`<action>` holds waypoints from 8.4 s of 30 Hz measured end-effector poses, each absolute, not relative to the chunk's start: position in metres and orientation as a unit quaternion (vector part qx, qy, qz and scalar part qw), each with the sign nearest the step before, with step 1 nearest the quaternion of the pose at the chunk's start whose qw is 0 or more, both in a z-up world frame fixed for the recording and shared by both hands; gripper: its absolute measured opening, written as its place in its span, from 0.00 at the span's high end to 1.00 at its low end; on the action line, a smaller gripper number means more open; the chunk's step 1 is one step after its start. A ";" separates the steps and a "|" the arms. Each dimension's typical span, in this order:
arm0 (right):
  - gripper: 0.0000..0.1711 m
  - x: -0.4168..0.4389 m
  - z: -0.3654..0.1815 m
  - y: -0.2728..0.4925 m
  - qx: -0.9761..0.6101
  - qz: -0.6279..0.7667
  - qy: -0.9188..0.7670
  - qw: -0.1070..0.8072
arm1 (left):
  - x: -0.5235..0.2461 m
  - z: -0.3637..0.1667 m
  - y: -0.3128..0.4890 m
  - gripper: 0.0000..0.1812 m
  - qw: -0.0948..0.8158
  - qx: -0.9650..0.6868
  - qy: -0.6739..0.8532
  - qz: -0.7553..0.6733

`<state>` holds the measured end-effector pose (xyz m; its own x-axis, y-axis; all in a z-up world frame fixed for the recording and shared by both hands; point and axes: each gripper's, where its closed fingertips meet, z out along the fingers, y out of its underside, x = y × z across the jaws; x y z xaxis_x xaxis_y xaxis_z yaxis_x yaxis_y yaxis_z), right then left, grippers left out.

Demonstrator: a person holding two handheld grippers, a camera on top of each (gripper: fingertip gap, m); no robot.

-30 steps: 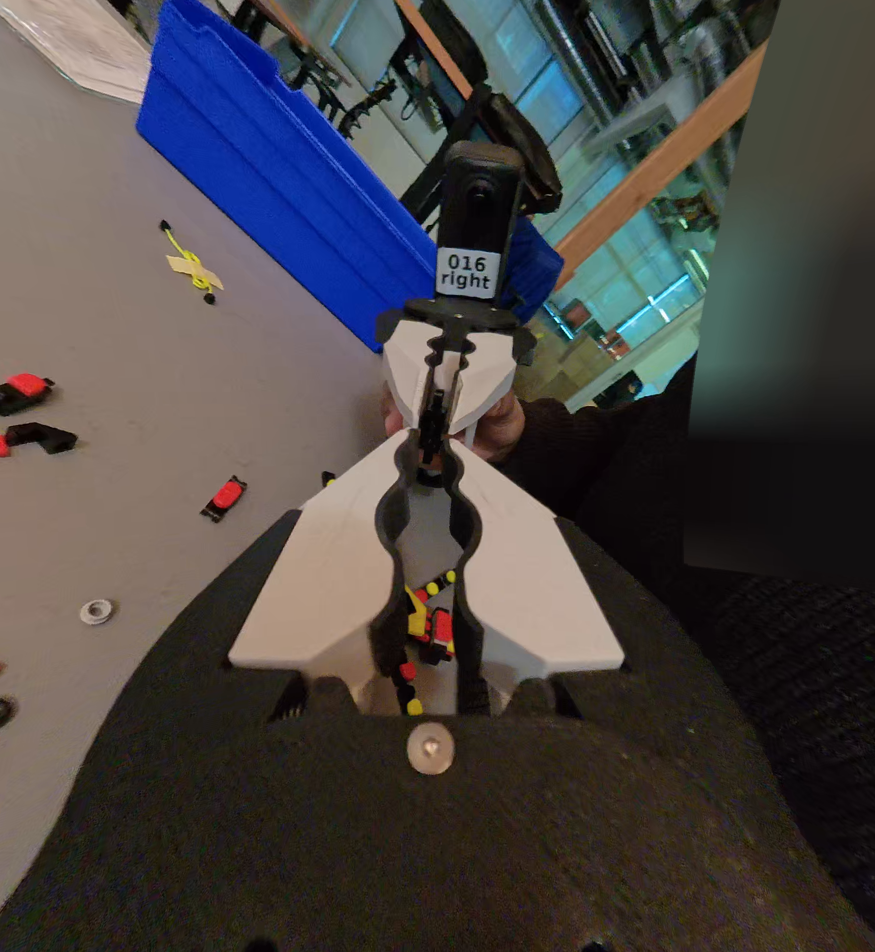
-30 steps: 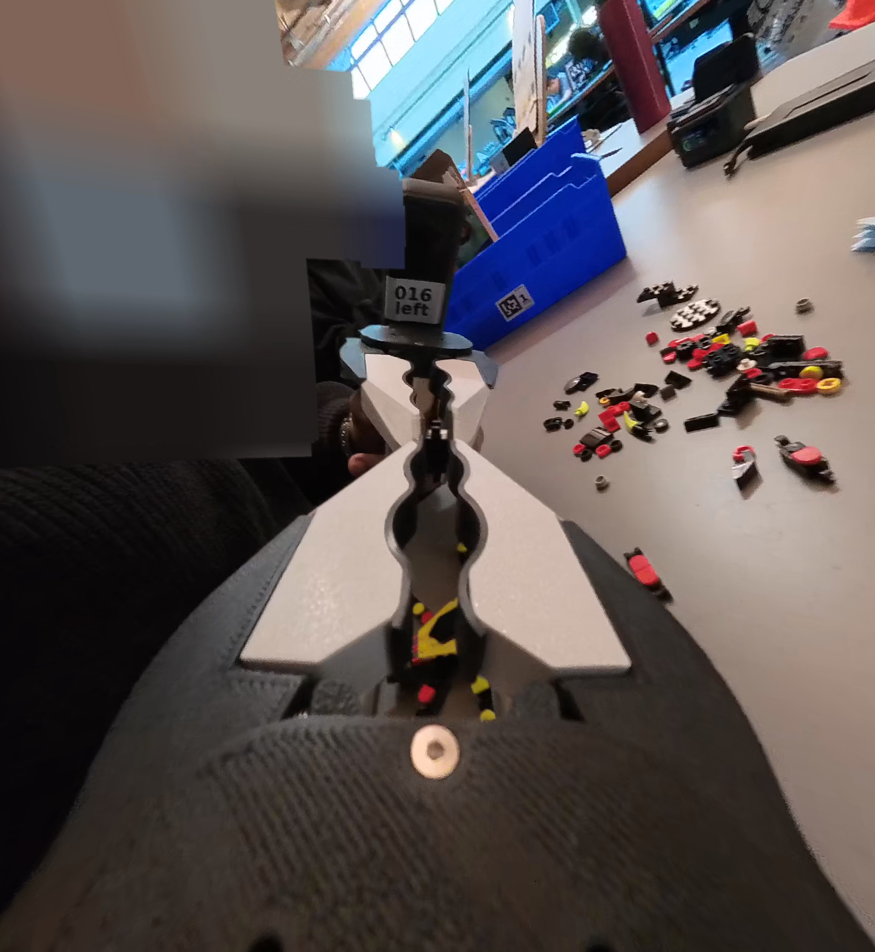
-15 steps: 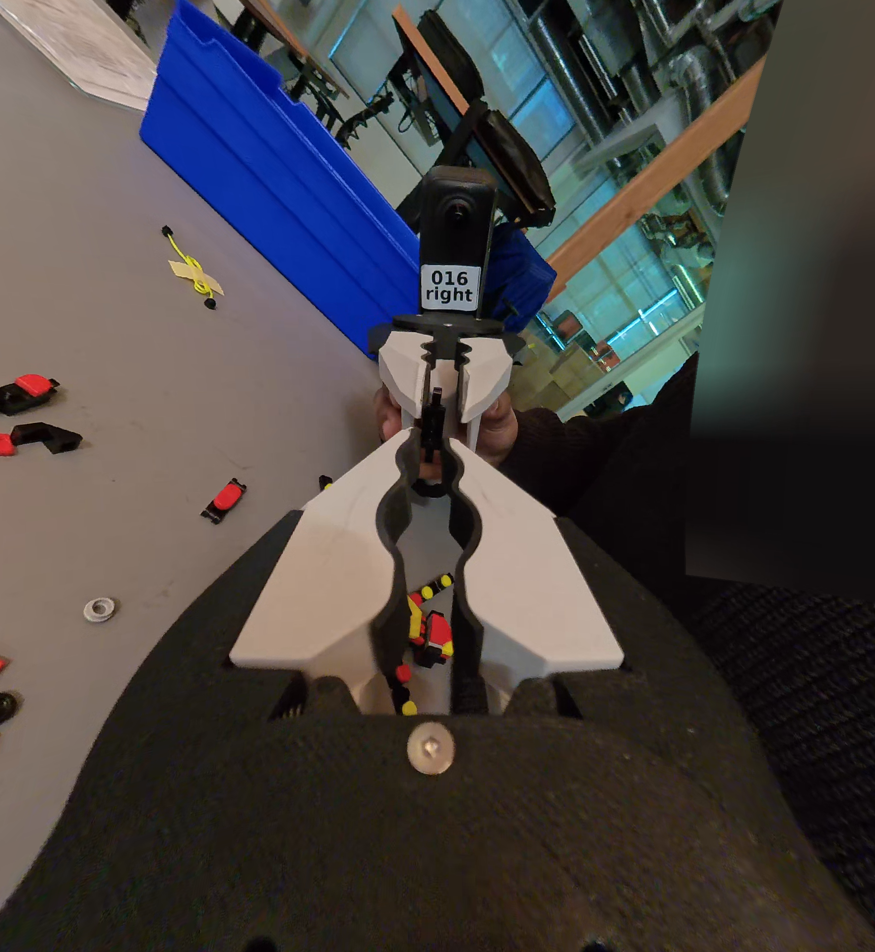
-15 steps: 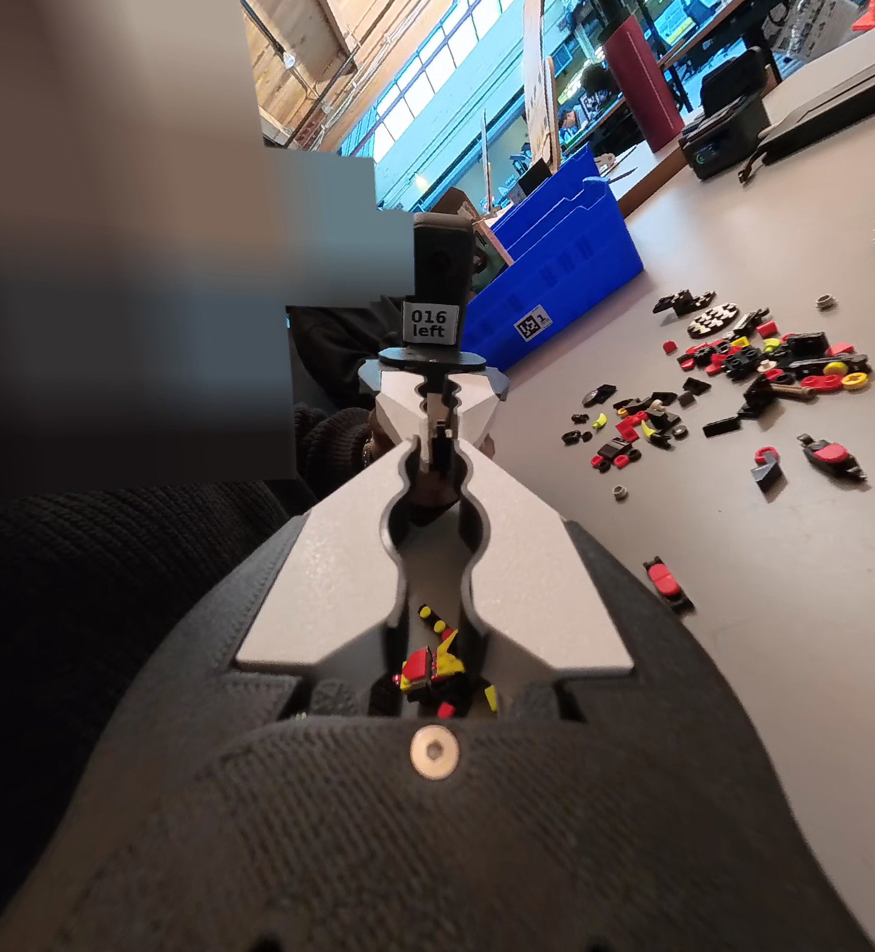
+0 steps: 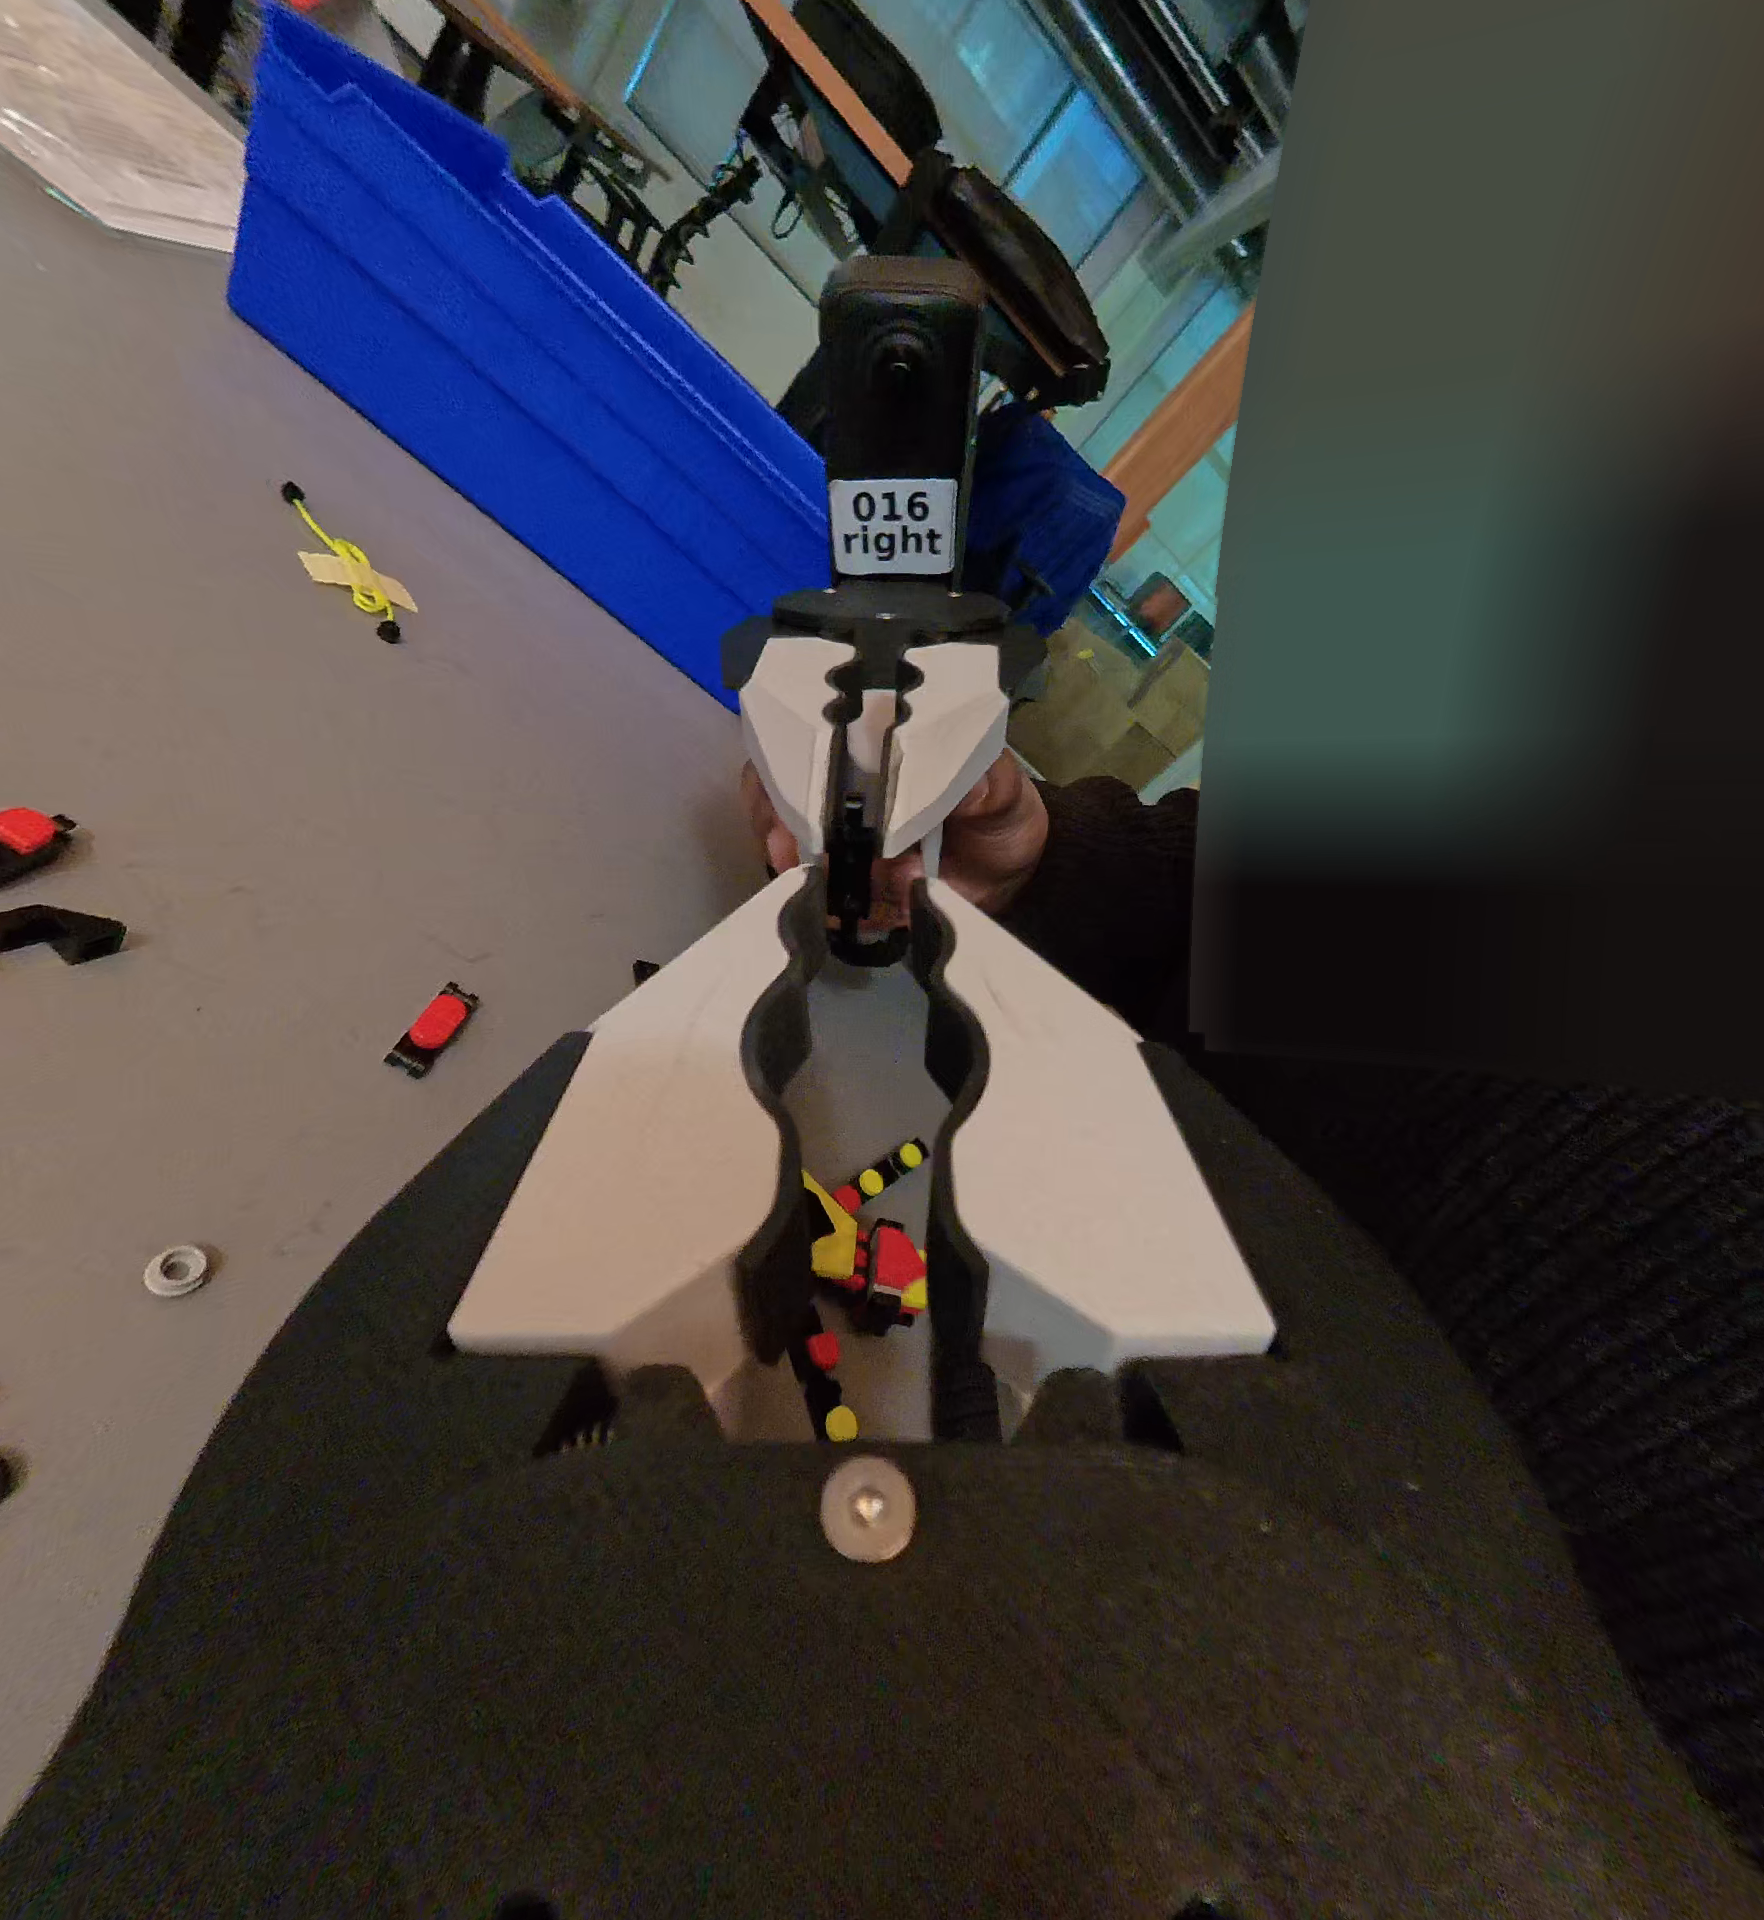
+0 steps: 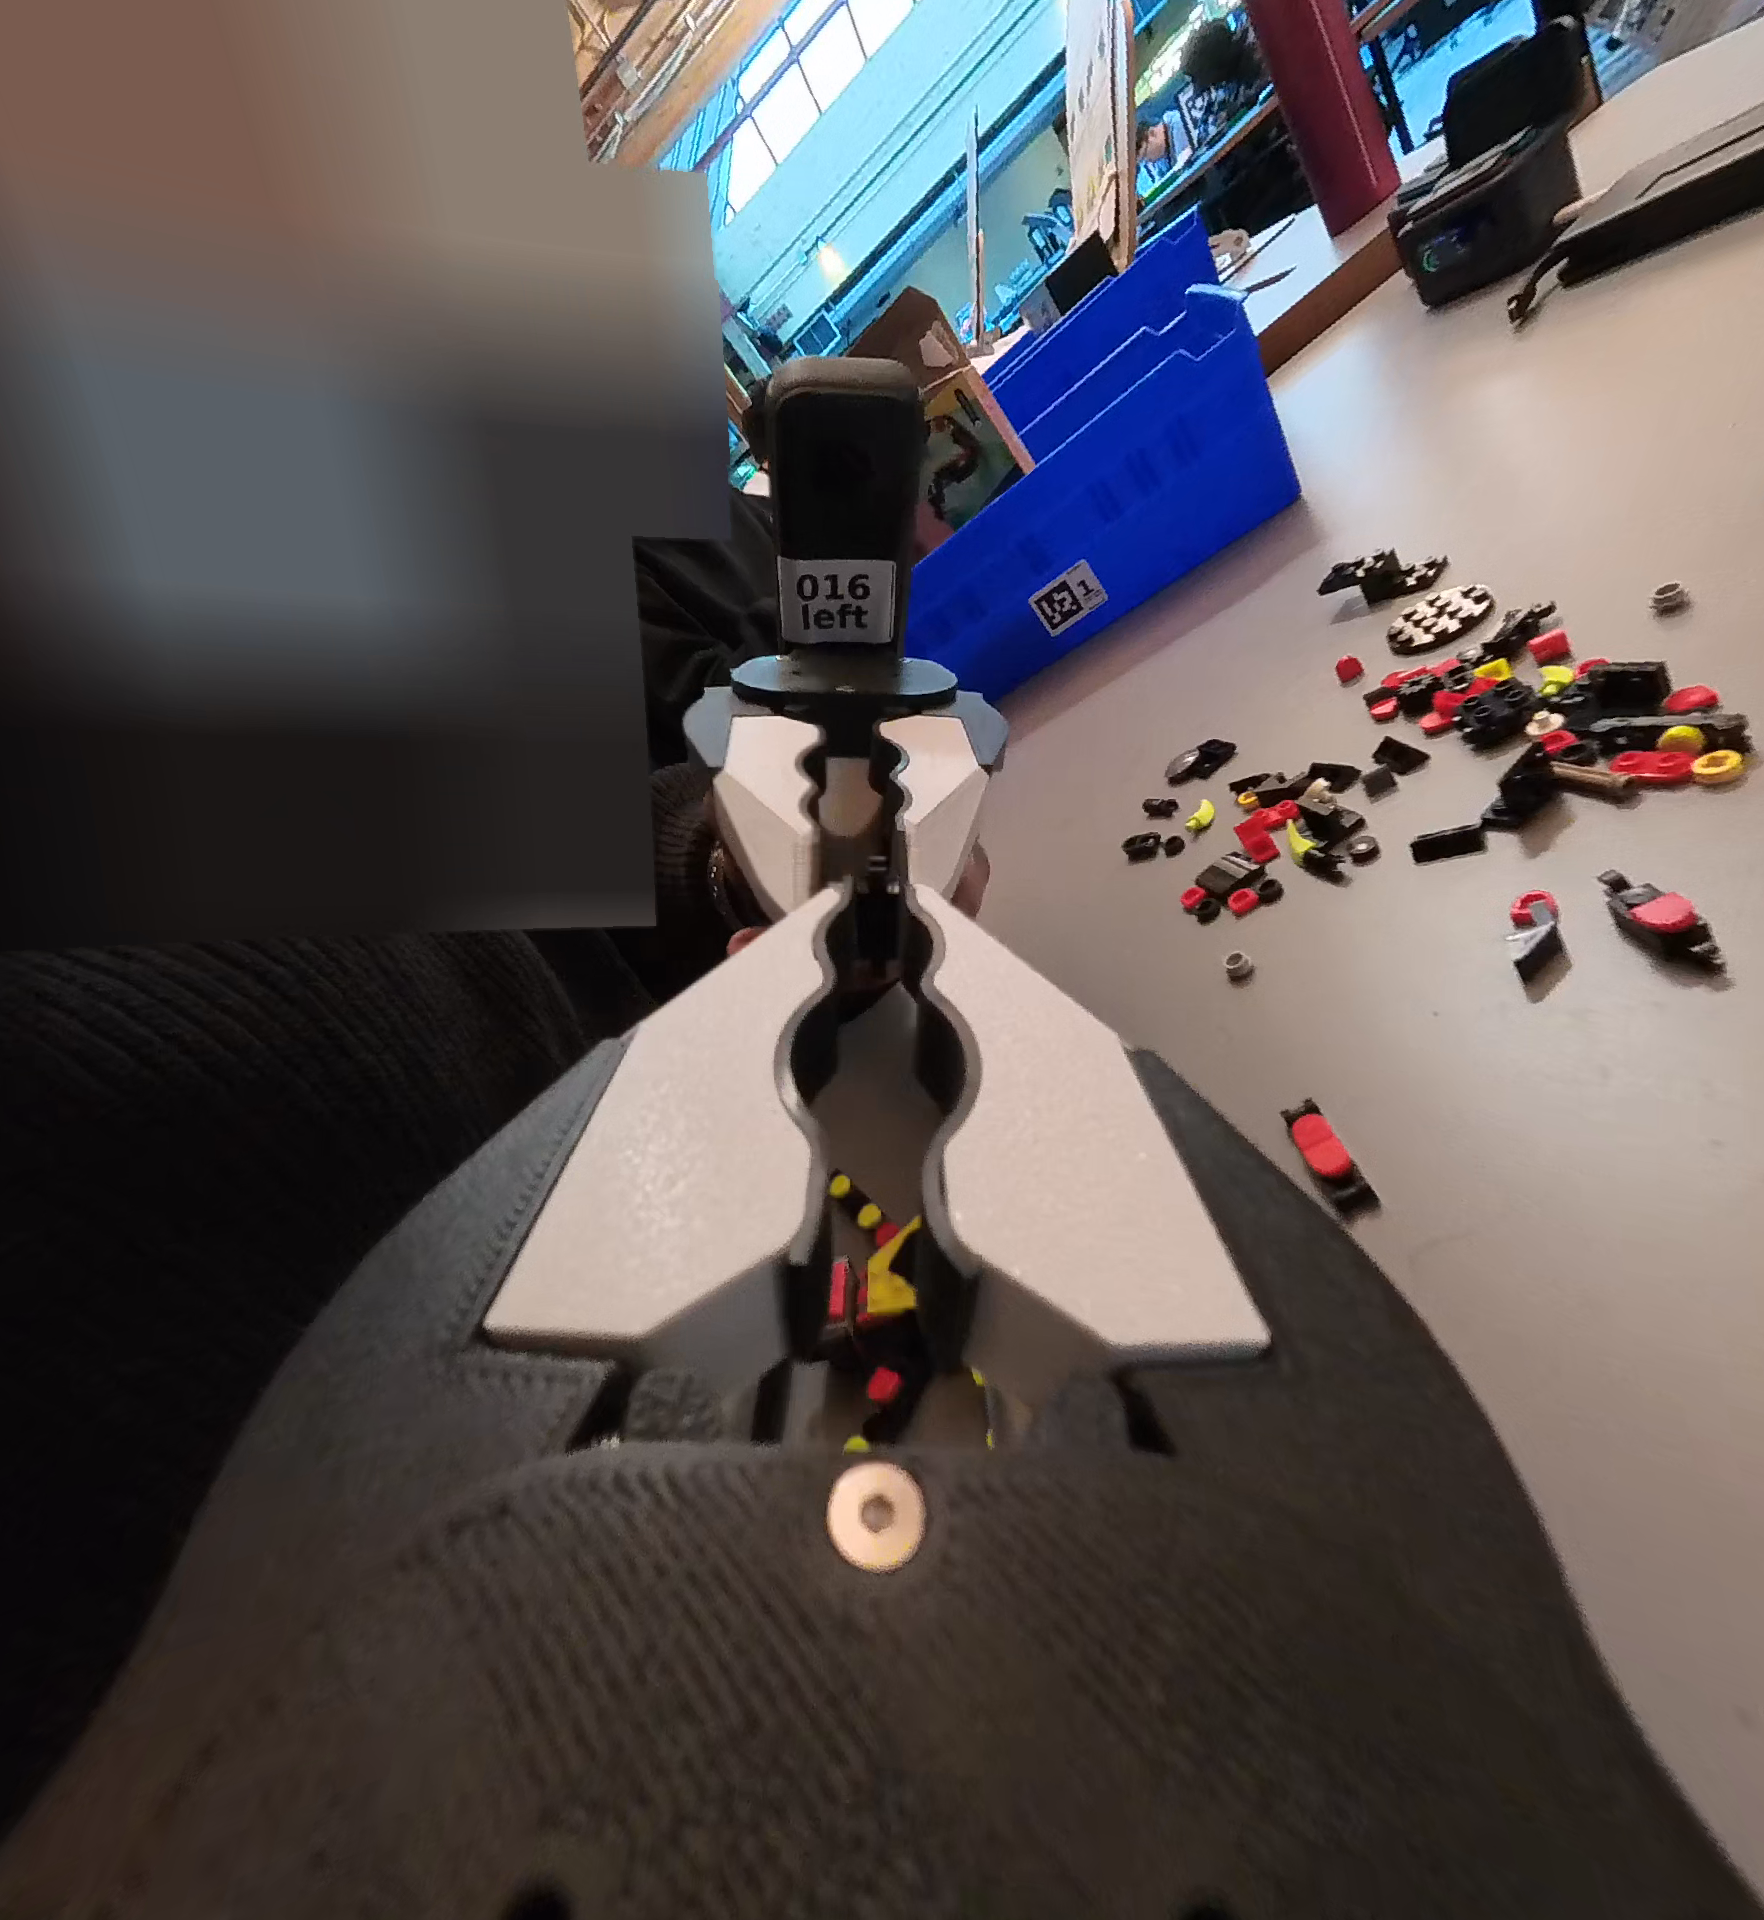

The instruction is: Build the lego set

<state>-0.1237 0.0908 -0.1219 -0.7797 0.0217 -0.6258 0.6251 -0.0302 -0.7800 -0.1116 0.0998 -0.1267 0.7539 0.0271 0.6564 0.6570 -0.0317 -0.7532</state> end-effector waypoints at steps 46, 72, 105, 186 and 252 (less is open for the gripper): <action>0.97 -0.102 -0.122 0.090 0.183 -0.656 0.695 0.232 | -0.096 -0.128 0.100 0.91 0.636 -0.691 -0.218 -0.266; 0.97 -0.109 -0.120 0.088 0.202 -0.667 0.686 0.209 | -0.102 -0.128 0.103 0.97 0.635 -0.700 -0.227 -0.237; 0.97 -0.119 -0.107 0.092 0.228 -0.702 0.635 0.226 | -0.118 -0.109 0.098 0.97 0.679 -0.636 -0.282 -0.234; 0.98 -0.086 -0.141 0.102 0.006 -0.594 0.805 0.018 | -0.099 -0.144 0.108 0.99 0.542 -0.499 -0.423 -0.527; 0.90 -0.075 -0.103 0.135 0.194 -0.695 0.681 0.127 | -0.048 -0.229 0.060 0.95 0.376 -0.899 -0.227 -0.007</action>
